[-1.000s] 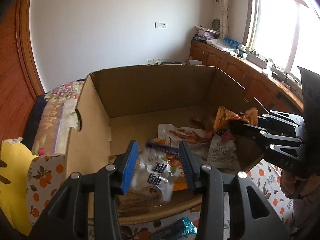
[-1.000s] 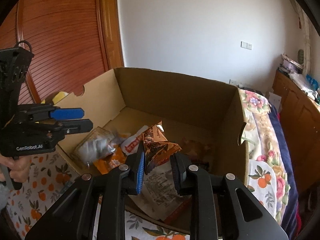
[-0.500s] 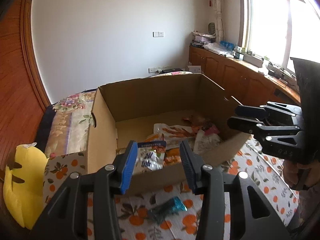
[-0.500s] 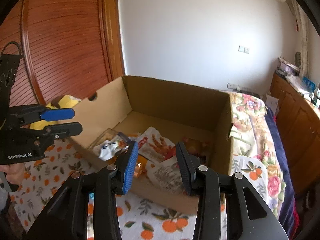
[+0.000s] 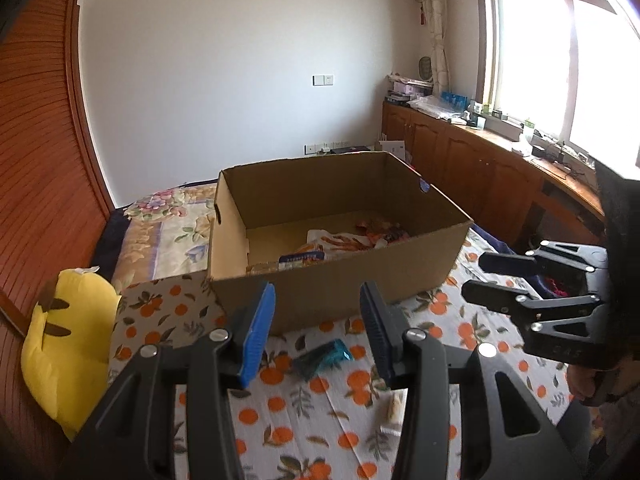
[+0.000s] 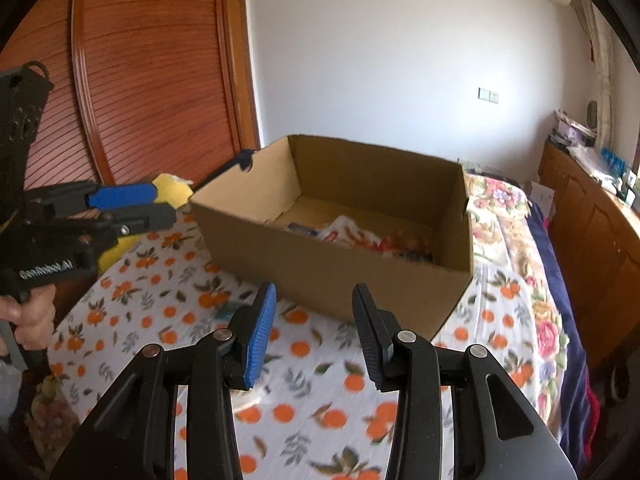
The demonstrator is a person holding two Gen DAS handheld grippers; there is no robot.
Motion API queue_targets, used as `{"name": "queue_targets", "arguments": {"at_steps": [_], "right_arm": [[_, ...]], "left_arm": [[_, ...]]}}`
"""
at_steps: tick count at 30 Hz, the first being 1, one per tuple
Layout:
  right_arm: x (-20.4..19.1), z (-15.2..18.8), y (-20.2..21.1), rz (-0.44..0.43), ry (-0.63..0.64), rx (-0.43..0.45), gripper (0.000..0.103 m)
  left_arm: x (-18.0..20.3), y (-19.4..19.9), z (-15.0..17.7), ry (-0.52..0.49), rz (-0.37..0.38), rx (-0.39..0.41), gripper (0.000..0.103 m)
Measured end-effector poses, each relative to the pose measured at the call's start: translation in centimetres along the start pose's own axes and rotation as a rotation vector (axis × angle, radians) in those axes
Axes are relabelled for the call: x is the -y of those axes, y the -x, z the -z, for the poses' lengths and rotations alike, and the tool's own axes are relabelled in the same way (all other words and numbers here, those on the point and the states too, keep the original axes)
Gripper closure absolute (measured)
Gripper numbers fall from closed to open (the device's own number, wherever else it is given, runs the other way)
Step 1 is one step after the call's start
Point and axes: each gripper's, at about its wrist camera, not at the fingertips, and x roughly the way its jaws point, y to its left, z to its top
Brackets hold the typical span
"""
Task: Organize snacks
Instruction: 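Move both open tools back to the table and lower the right tool onto the white cake packet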
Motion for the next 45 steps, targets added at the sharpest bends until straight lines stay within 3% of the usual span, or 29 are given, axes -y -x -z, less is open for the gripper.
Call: {"name": "queue_targets", "arguments": {"at_steps": [6, 18, 26, 37, 40, 42, 45], "right_arm": [[-1.2, 3.2, -0.5, -0.001, -0.052, -0.051, 0.061], [-2.8, 9.1, -4.8, -0.039, -0.196, -0.181, 0.058], [-4.3, 9.8, -7.4, -0.088, -0.234, -0.240, 0.058], [-5.6, 8.6, -9.2, -0.031, -0.155, -0.237, 0.058], [-5.8, 8.5, -9.5, -0.008, -0.120, -0.240, 0.064], [-5.6, 8.5, -9.5, 0.001, -0.100, -0.241, 0.083], [-4.4, 8.6, -9.2, -0.034, -0.111, -0.243, 0.083]], "left_arm": [[-0.3, 1.4, 3.0, 0.009, 0.001, -0.010, 0.057], [-1.5, 0.1, 7.9, 0.026, 0.019, -0.044, 0.056], [-2.9, -0.7, 10.1, 0.058, 0.030, -0.073, 0.056], [-3.5, -2.2, 11.3, 0.073, 0.039, -0.103, 0.056], [-3.5, -2.9, 11.1, 0.076, 0.043, -0.109, 0.055], [-3.3, -3.4, 11.1, 0.072, 0.046, -0.115, 0.055], [-3.0, -4.0, 10.8, 0.058, 0.051, -0.120, 0.055]]}}
